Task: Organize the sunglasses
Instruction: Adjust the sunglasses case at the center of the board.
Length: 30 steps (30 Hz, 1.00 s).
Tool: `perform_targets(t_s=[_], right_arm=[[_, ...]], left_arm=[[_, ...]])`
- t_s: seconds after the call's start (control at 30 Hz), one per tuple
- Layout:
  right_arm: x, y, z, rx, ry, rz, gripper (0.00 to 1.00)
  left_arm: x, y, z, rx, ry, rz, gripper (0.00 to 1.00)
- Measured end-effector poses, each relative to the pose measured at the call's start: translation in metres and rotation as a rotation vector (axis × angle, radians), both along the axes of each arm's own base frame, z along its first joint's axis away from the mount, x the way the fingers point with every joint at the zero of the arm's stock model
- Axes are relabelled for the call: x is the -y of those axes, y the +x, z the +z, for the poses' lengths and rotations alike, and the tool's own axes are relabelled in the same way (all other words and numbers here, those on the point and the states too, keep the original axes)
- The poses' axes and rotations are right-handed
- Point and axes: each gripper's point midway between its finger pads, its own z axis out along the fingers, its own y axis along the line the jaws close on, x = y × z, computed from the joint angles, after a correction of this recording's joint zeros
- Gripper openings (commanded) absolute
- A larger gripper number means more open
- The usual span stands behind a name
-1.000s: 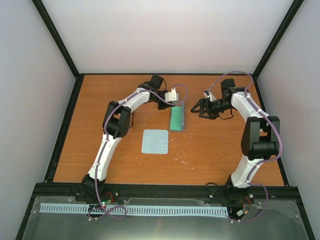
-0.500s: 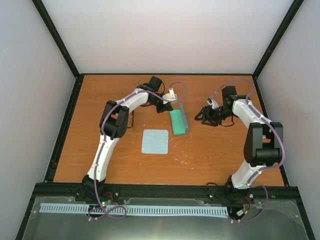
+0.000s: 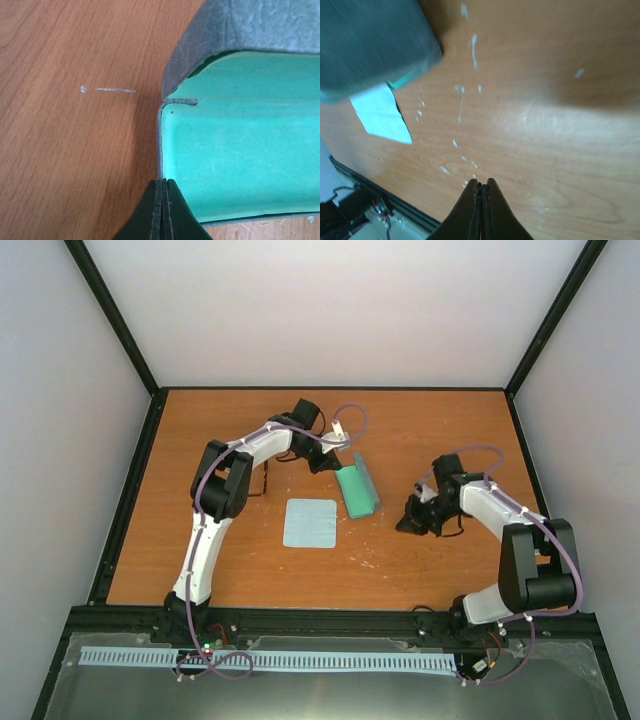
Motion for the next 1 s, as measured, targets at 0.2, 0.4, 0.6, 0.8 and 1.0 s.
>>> perform_targets(t_s=[0.2,0.4,0.6,0.8,1.0], right_arm=[[-0.033,-0.032,-0.020,-0.081,0.001,0.054,0.03],[-0.049,-0.018,-0.022,-0.048,0.016,0.013,0.03],[-0.050,0.002,-0.038,-0.053,-0.023,-0.029,0.03],[-0.054,0.016,-0.053,-0.055,-0.058,-0.032,0.03],[-0.058,0.034,-0.056,-0.037,-0.066,-0.038,0.03]], left_arm=[[0.000,0.000,0.000,-0.002,-0.005,0.014,0.01],[-0.001,-0.002,0.000,-0.002,-0.012,0.025,0.00],[-0.001,-0.003,0.000,-0.010,-0.023,0.045,0.00],[-0.001,-0.003,0.000,-0.026,-0.031,0.073,0.01],[-0.003,-0.002,0.000,-0.045,-0.027,0.108,0.05]])
